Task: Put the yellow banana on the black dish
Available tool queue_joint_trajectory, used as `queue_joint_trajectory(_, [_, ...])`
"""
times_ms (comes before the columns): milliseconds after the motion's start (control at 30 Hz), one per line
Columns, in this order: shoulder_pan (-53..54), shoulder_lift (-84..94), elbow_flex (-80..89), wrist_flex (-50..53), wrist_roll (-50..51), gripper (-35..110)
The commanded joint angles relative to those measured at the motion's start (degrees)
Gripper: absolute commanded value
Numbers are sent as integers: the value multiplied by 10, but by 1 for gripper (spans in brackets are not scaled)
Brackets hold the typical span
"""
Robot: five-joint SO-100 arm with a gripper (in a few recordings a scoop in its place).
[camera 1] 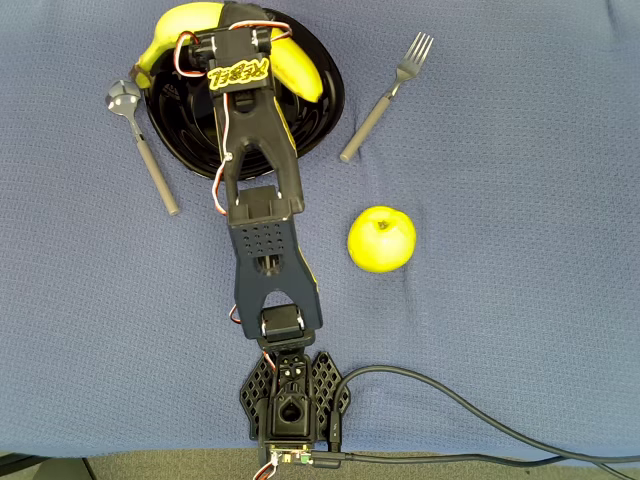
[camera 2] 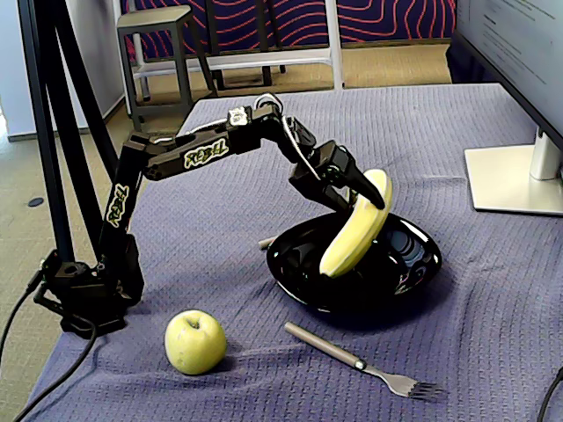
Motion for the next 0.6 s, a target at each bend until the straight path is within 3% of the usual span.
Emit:
queue_joint_trajectory(0, [0, 19, -70, 10, 21, 0])
queue_joint_trajectory(567, [-14, -8, -106, 142, 78, 0])
